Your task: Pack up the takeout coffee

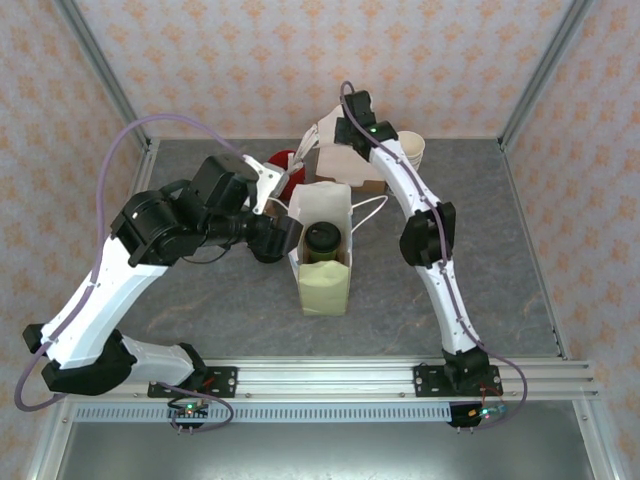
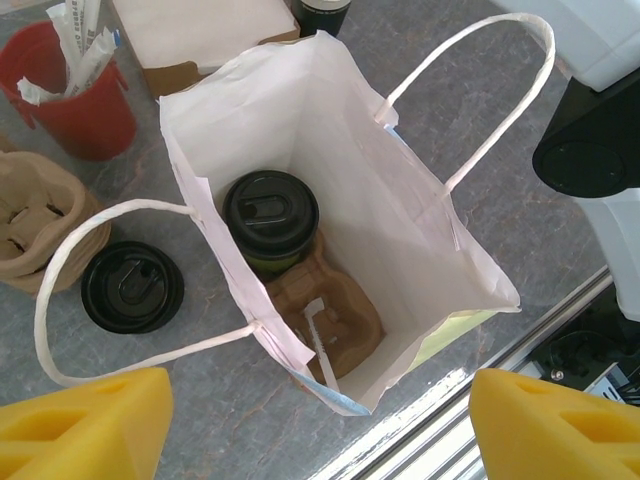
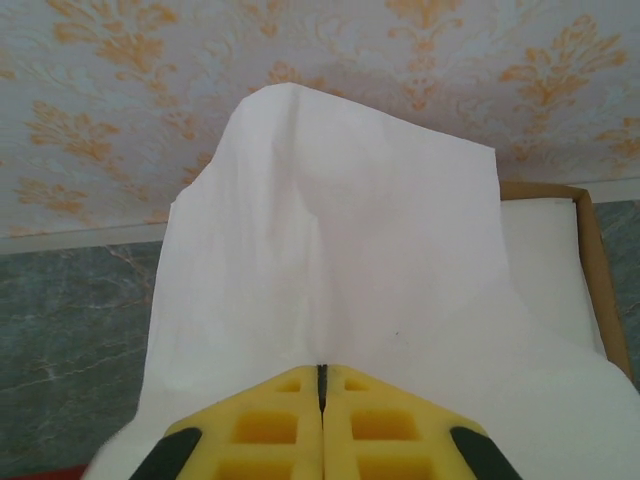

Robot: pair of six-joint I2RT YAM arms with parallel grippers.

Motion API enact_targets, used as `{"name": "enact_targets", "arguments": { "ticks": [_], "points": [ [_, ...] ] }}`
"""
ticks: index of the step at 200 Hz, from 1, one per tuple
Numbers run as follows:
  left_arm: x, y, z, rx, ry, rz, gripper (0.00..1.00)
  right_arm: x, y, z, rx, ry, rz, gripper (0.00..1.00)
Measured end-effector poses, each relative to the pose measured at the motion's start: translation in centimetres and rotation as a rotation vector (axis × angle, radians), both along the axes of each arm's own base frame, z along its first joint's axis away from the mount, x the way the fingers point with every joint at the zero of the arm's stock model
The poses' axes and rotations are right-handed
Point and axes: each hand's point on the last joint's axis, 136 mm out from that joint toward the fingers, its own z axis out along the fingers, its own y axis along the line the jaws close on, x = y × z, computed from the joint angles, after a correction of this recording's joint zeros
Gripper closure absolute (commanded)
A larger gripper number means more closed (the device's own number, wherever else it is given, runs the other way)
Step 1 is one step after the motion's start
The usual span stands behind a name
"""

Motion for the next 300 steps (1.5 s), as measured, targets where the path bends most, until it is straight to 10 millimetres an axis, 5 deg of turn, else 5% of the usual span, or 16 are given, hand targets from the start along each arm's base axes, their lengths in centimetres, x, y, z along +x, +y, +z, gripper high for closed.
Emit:
{"name": "enact_targets", "arguments": {
  "ticks": [43,84,139,174,201,237,300],
  "points": [
    [0.0,0.2,-0.3,0.002,-0.008,0.007,0.21,-1.0,0.3,3.8,0.036,-0.036,0.029,1.0],
    [1.4,2.1,-0.4,0.052,-0.075,0.11,0.17,-3.9,0.4,11.5,0.111,-0.115,0.051,1.0],
    [2.9,5.4,-1.0,0.091,-0.178,0.296,0.13,-11.8,-0.6,24.0,0.352,-0.201,0.052,1.0],
    [3.3,6.9,-1.1,0.067,-0.222,0.36,0.1,-18.3,0.2,28.4,0.552,-0.168,0.084,1.0],
    [3.3,8.2,-1.4,0.048,-0.241,0.401,0.1,-23.5,3.0,29.1,0.682,-0.082,0.136,1.0],
    [3.6,8.9,-2.2,0.023,-0.237,0.426,0.09,-29.4,7.3,26.6,0.815,0.071,0.191,1.0],
    [3.6,8.9,-2.8,-0.014,-0.219,0.416,0.09,-34.8,9.4,21.7,0.925,0.172,0.152,1.0]
  ]
}}
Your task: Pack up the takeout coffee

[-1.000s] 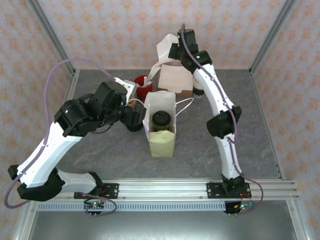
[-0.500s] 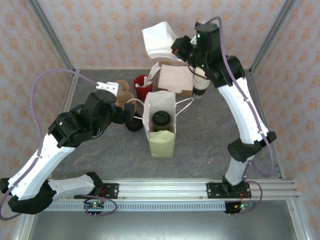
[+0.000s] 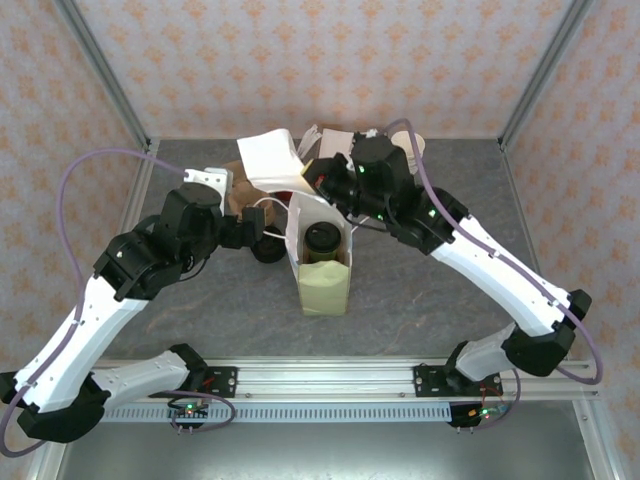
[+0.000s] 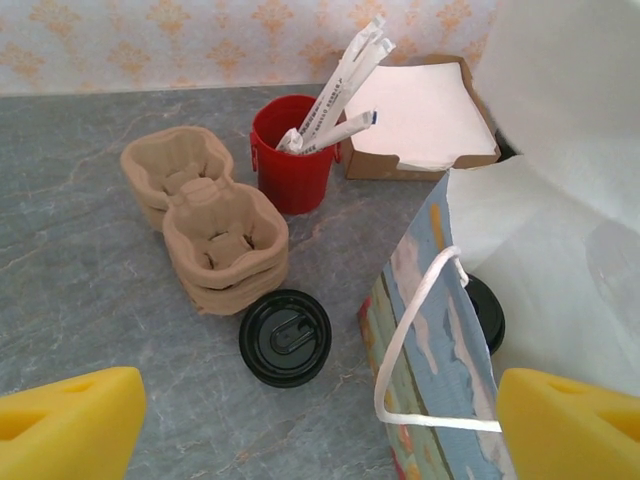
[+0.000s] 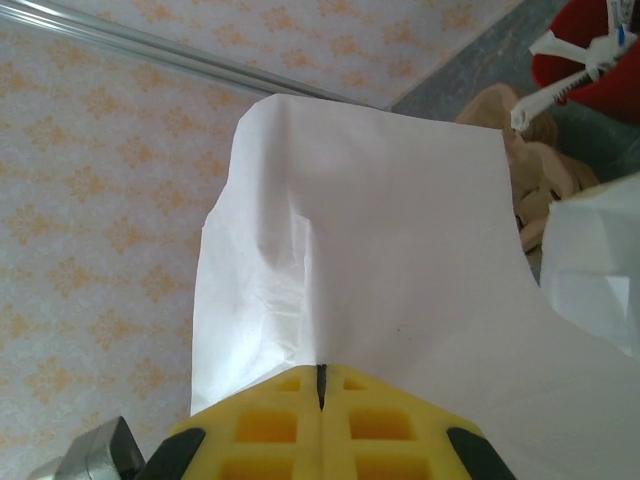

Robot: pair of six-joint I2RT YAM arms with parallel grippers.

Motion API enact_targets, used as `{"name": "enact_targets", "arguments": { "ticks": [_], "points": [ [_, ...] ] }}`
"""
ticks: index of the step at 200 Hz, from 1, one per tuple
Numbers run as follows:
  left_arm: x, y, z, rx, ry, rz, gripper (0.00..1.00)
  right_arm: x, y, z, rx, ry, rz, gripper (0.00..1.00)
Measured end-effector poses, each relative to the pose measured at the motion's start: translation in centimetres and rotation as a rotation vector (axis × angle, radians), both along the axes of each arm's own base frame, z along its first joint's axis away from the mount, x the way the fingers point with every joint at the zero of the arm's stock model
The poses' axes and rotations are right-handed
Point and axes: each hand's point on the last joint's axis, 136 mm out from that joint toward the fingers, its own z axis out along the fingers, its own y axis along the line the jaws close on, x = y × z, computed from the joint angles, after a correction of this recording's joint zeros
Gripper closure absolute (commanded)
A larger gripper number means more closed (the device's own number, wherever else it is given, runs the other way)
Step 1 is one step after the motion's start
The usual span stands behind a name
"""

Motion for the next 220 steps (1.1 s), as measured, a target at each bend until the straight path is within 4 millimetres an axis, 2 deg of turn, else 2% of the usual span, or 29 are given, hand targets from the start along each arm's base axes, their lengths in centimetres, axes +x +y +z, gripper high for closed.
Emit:
{"name": "enact_targets", "arguments": {
  "ticks": [39,84,130,181,220],
  "points": [
    [-0.4,0.2,-0.3,-0.009,0.002,-0.005,0.09,-0.3,-0.9,-3.0,-0.003,0.04,-0.057,1.0],
    [-0.5,0.2,-0.6,-0.006,0.009,-0.008,0.09,0.1,-2.2,-7.0,-0.093,0.074,-0.129,1.0],
    [-0.6,0.3,-0.5,-0.011,0.003,-0.008,0.09,-0.3,-3.0,-8.8,-0.207,0.065,-0.174,1.0],
    [-0.6,0.3,-0.5,-0.009,0.005,-0.008,0.08,-0.2,-2.6,-11.7,-0.396,0.063,-0.189,1.0],
    [-0.8,0.4,-0.4,-0.012,0.0,-0.008,0.08,-0.2,-1.9,-13.3,-0.524,0.053,-0.183,1.0]
  ]
}}
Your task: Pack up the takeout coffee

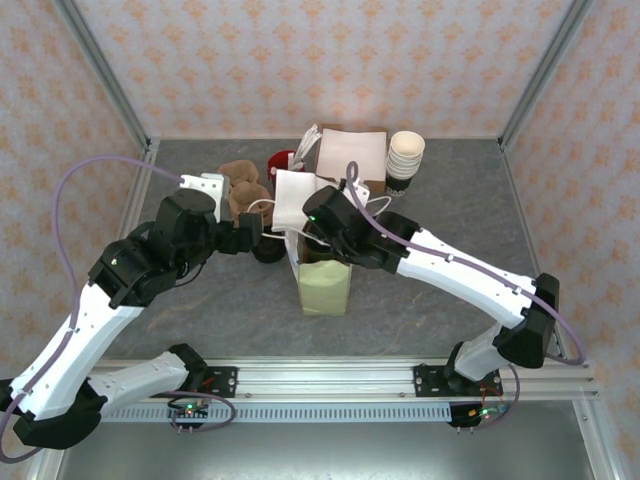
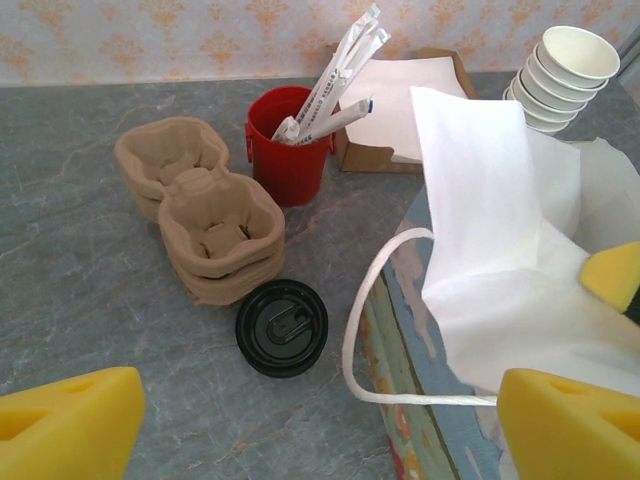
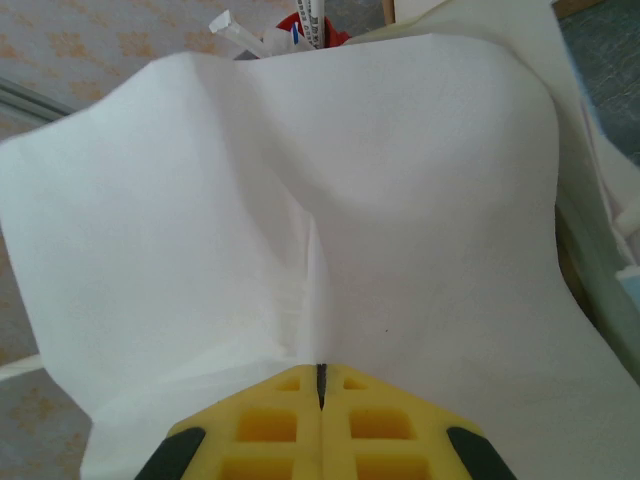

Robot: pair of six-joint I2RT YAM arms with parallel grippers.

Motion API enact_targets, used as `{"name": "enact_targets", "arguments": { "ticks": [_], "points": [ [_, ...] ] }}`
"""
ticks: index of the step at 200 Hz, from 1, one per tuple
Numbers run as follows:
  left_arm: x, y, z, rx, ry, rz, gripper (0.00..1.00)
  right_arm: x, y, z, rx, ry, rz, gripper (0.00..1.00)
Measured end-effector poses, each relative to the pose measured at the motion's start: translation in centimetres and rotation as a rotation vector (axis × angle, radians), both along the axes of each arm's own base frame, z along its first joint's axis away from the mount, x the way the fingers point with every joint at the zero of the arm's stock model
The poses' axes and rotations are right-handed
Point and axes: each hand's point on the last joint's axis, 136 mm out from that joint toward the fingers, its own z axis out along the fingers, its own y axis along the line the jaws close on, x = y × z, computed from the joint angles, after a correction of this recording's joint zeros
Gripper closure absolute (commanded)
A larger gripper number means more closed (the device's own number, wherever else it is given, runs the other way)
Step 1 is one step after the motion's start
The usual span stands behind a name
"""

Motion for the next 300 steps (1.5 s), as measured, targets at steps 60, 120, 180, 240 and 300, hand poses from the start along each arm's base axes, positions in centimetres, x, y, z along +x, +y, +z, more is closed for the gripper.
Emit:
{"name": "enact_targets", "arguments": {
  "ticks": [60,120,180,240,300],
  "points": [
    [-0.5,0.4,0.6,-0.015,-0.022,0.0,0.08,0.0,-0.8,-2.3,-0.153,0.029,0.004,1.0],
    [-0.9,0.7,0.3,-0.016,-0.022,0.002,0.07,-0.1,-1.1,-4.7,-0.26,0.067,0.028,1.0],
    [-1.2,1.0,0.3,-0.017,-0.029,0.006,0.07,-0.3,-1.0,-4.8,-0.299,0.064,0.059,0.81],
    [-1.4,1.1,0.1,-0.017,-0.029,0.007,0.07,-0.8,0.4,-1.2,-0.25,0.01,0.1,0.67],
    [-1.6,1.3,0.3,-0.023,-0.037,0.007,0.06,-1.1,0.1,1.0,-0.233,-0.02,0.119,0.67]
  ]
}}
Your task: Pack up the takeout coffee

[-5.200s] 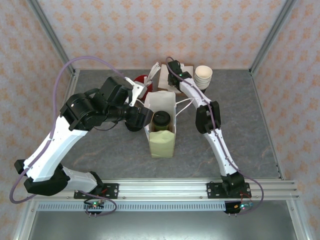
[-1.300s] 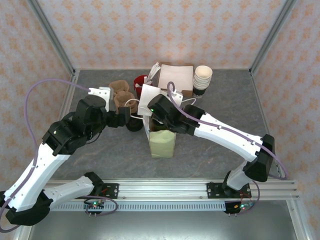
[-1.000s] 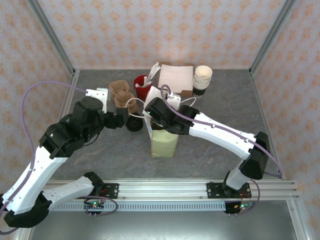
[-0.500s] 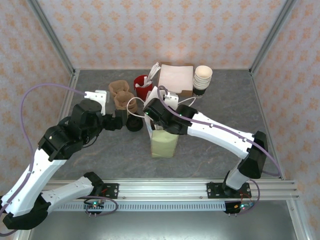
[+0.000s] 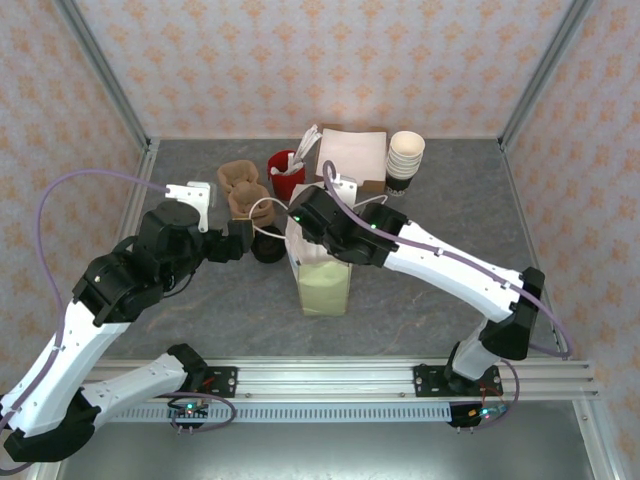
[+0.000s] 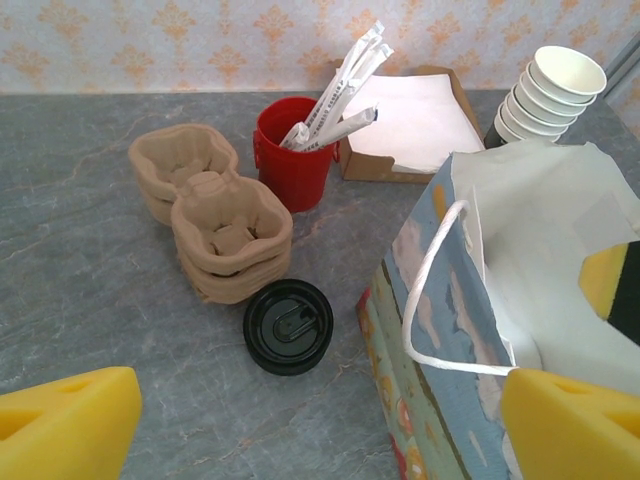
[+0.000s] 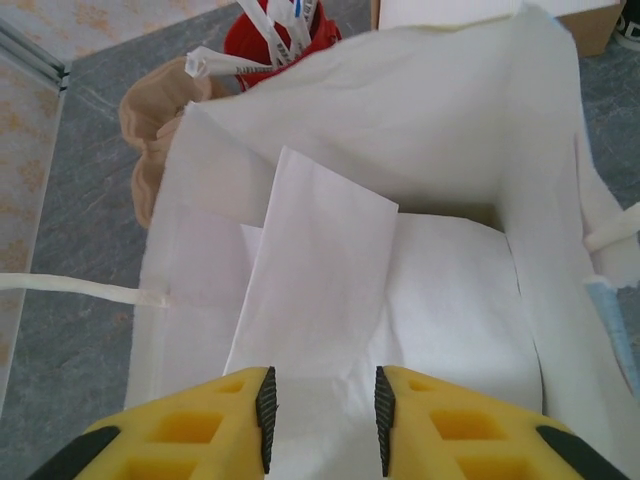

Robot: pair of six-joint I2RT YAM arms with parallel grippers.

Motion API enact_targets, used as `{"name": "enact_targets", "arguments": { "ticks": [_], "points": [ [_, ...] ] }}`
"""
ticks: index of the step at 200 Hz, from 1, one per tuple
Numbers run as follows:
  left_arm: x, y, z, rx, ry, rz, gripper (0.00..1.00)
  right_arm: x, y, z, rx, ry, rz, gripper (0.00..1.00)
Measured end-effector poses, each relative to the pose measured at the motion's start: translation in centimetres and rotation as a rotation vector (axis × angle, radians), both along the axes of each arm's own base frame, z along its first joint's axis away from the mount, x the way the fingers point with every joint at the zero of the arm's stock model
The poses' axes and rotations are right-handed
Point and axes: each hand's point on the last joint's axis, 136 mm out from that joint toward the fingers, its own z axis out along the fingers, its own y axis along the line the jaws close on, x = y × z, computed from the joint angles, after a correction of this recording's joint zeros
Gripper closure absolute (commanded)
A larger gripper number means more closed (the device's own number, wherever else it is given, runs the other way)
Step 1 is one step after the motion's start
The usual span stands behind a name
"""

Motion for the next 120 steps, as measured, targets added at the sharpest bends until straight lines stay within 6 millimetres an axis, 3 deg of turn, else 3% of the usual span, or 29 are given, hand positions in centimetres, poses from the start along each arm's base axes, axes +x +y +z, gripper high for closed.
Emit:
{"name": "enact_targets", "arguments": {
  "ticks": [42,70,98,120],
  "points": [
    [0.0,0.0,0.0,-0.004,0.0,0.002,0.06,-0.2,0.1,3.5,0.029,-0.065,0.053,0.66],
    [0.0,0.0,0.0,-0.004,-0.001,0.002,0.05,-0.4,-1.0,6.1,0.031,-0.132,0.083,0.57],
    [0.4,0.3,0.5,0.001,-0.026,0.025,0.0,-0.6,-3.4,9.9,0.024,-0.252,0.085,0.52],
    [1.2,1.1,1.1,0.022,-0.077,0.074,0.0,-0.7,-7.1,13.6,0.018,-0.37,0.026,0.47]
  ]
}}
